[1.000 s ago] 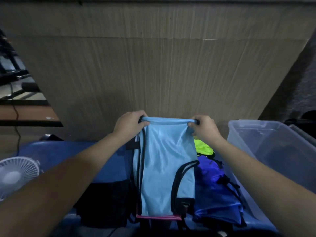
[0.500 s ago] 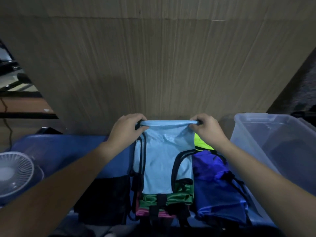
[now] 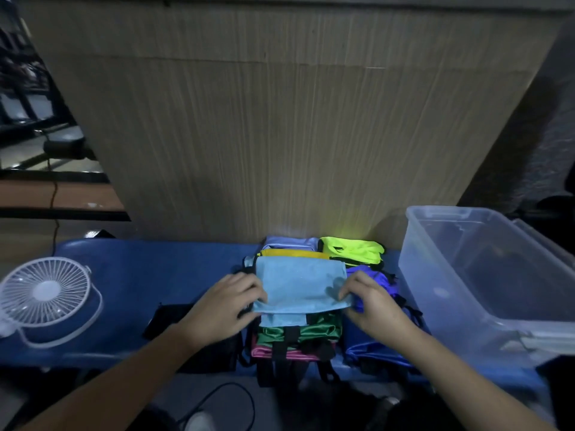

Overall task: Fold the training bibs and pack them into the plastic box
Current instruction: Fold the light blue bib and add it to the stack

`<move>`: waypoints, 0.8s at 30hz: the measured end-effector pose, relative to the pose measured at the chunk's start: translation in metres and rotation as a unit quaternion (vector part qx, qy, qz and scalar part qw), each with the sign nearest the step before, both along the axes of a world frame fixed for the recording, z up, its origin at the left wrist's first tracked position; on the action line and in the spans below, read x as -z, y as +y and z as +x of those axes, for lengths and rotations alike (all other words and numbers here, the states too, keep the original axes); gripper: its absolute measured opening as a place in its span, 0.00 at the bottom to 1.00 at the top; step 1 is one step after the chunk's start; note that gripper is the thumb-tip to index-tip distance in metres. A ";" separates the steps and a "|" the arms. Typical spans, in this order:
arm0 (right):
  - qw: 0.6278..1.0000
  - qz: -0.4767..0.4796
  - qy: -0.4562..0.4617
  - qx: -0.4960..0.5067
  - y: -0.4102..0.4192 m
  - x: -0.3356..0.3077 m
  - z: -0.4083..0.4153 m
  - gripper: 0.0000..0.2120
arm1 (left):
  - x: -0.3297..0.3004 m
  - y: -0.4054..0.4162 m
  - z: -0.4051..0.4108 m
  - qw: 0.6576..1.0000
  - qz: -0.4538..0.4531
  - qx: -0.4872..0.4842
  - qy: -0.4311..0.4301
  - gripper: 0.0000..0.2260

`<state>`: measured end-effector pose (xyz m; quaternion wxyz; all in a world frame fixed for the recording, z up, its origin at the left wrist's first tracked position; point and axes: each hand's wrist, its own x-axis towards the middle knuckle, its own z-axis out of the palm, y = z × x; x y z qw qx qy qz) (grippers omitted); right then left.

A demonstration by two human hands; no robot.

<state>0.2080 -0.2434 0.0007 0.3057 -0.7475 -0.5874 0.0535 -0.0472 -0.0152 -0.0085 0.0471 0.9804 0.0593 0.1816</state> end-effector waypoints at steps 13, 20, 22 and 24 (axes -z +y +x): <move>0.996 -0.043 0.013 0.084 0.045 -0.006 0.028 0.09 | -0.022 0.030 0.052 0.982 -0.173 -0.065 -0.035 0.08; 0.976 -0.177 0.057 0.112 0.082 -0.014 0.049 0.27 | -0.024 0.058 0.110 0.955 -0.207 -0.135 0.161 0.23; 0.974 -0.187 0.076 0.101 0.085 -0.014 0.053 0.24 | -0.024 0.066 0.114 0.951 -0.209 -0.125 0.190 0.25; 0.972 -0.191 0.108 0.080 0.087 -0.015 0.058 0.18 | -0.024 0.073 0.114 0.948 -0.222 -0.109 0.200 0.19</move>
